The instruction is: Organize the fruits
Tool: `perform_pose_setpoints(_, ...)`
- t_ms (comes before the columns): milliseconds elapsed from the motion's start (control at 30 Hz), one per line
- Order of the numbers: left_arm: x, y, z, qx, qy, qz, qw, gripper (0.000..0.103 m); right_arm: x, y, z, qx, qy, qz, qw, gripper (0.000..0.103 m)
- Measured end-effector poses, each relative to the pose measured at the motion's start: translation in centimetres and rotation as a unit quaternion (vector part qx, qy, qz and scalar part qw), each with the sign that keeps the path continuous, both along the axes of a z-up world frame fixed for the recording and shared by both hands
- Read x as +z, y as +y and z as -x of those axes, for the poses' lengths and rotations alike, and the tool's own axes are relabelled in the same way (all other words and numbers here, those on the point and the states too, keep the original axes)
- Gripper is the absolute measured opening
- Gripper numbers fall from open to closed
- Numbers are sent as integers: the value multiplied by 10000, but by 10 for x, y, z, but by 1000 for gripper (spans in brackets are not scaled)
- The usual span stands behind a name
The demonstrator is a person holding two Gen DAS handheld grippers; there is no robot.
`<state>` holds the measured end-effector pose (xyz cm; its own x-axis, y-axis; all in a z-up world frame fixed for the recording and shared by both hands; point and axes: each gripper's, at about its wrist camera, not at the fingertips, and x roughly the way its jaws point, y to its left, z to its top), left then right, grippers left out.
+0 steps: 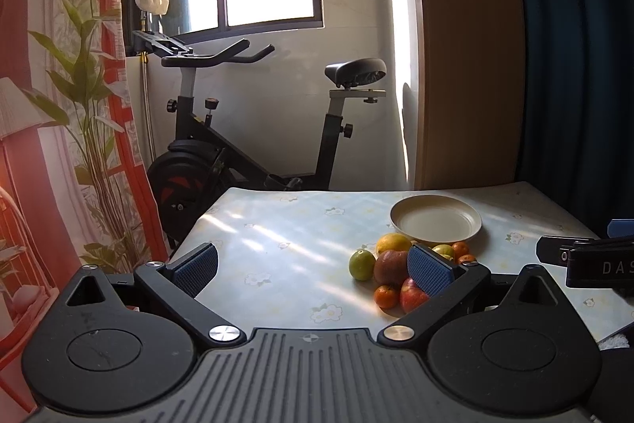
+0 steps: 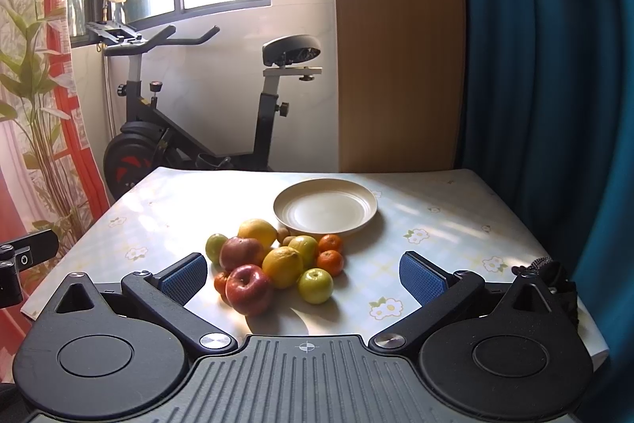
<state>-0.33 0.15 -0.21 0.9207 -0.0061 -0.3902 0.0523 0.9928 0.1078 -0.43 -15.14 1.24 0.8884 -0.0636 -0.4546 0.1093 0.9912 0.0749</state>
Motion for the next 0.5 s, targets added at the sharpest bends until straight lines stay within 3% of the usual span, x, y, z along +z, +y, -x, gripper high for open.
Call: perform_pose_setpoints(500, -1, 0, 0, 43, -10, -18, 10000, 103, -1, 1, 0, 2, -6, 8, 10000, 103)
